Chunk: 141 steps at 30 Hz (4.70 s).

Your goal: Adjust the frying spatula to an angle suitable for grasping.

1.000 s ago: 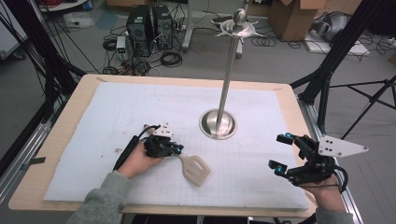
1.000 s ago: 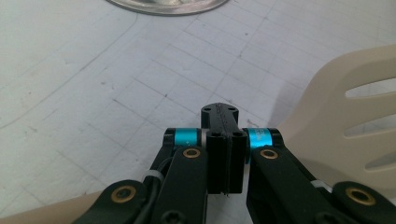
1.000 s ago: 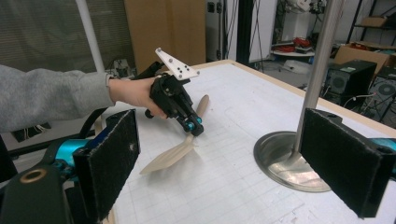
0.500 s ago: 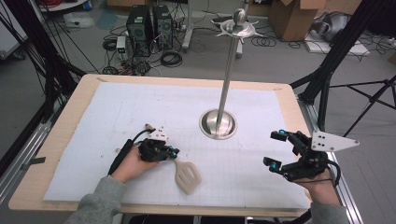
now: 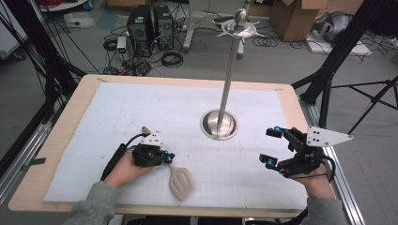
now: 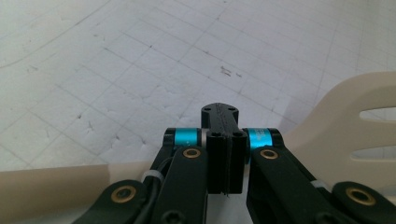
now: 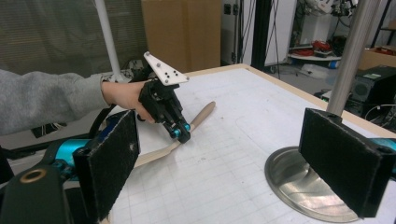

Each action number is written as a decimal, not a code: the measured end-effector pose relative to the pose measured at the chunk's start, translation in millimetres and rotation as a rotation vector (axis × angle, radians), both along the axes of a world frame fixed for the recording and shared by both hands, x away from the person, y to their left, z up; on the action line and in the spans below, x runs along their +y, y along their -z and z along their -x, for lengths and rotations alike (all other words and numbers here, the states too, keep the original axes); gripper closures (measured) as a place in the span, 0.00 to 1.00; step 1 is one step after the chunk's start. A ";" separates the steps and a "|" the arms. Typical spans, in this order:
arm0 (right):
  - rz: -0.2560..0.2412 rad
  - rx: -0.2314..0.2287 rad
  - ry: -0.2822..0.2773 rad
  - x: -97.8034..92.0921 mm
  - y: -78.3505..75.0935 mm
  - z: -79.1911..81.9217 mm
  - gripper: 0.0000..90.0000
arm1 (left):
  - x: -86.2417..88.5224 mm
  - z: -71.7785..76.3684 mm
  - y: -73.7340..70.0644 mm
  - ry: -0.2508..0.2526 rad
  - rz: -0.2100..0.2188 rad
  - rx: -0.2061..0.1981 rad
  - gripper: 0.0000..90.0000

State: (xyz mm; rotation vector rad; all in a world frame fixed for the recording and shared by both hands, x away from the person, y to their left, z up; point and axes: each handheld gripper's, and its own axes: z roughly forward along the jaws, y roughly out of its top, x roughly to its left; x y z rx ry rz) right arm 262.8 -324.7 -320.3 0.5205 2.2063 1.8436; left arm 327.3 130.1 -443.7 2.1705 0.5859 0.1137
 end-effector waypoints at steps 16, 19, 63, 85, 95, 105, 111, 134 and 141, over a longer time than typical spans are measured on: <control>-0.004 0.001 -0.015 4.6 -0.6 -5.9 0.13 | 11.2 5.1 -1.6 0.006 0.043 -0.041 1.00; -0.004 0.005 -0.015 5.2 -0.8 -5.6 0.13 | 18.8 4.0 -8.5 -0.029 0.082 -0.064 1.00; 0.011 0.008 0.014 -3.4 1.6 5.8 0.13 | 75.2 -20.1 5.5 -0.241 0.005 -0.057 0.99; 0.015 0.010 0.024 -6.5 2.9 9.8 0.13 | 62.3 -25.6 3.8 -0.234 0.013 -0.132 0.99; 0.015 0.017 0.041 -12.3 4.0 14.2 0.13 | 51.0 -33.9 3.7 -0.225 0.010 -0.140 0.99; 0.013 0.013 0.078 -23.8 3.8 25.6 0.13 | 34.6 -43.5 3.8 -0.211 0.007 -0.145 0.99; 0.016 0.015 0.090 -27.4 4.5 30.1 0.13 | 25.1 -47.3 3.5 -0.206 0.003 -0.146 0.99; 0.006 0.016 0.103 -31.5 4.4 32.5 0.13 | 13.4 -41.7 -6.5 -0.178 0.021 -0.170 0.99; 0.012 0.016 0.089 -27.4 4.2 29.7 0.13 | 3.1 -28.6 -14.9 -0.119 0.051 -0.175 0.99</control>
